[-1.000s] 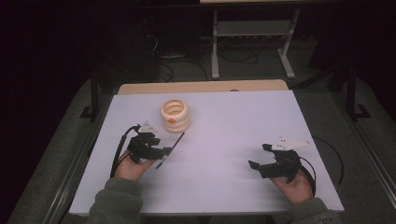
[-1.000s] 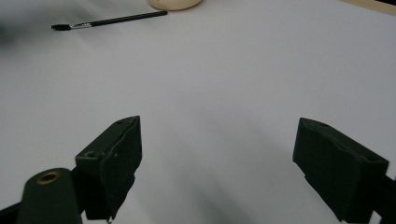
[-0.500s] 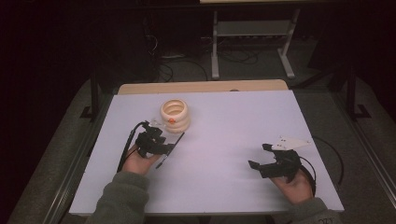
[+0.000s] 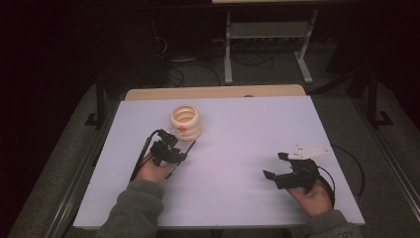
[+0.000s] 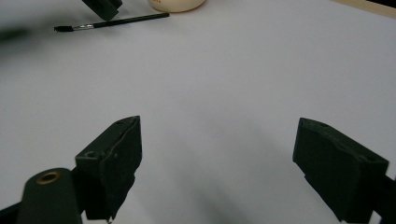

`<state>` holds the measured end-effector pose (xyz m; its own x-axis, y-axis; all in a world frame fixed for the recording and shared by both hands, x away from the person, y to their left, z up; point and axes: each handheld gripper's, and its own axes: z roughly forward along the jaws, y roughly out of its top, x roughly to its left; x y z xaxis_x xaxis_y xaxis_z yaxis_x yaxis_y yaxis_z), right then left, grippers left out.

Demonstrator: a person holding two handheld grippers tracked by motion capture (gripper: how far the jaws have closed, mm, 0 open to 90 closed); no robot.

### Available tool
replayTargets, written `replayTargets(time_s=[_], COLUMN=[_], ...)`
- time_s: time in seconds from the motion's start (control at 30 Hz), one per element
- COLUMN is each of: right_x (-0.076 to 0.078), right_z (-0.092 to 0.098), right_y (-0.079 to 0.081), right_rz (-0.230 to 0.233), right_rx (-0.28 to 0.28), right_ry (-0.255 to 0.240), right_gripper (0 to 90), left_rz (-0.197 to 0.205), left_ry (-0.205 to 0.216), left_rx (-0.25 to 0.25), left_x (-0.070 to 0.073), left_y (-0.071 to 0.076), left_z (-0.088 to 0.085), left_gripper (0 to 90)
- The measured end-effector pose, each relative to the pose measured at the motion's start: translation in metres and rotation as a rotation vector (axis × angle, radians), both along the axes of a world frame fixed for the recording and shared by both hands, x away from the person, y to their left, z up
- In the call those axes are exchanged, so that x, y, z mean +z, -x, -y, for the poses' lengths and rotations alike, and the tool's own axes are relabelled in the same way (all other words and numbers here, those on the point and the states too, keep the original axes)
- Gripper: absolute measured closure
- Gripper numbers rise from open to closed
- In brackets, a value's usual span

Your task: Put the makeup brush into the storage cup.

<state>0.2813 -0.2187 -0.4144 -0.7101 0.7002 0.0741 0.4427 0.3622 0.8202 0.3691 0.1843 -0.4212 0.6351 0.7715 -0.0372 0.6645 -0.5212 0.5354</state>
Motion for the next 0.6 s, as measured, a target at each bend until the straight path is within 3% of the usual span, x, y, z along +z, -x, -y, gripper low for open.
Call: replayTargets(time_s=[0.53,0.6], right_x=[0.0012,0.0011], right_z=[0.0004,0.0002], right_y=[0.0003,0.0001], right_rz=[0.003,0.004], right_rx=[0.002,0.003], right_ry=[-0.003,-0.001], right_gripper=[14.6,14.6], left_rz=[-0.011,-0.011], left_ry=[-0.039,-0.059], left_rx=[0.045,0.037], left_x=[-0.0068,-0.0062], left_y=[-0.0035,-0.0037], left_z=[0.0087,0.0086], left_gripper=[75.3,76.4])
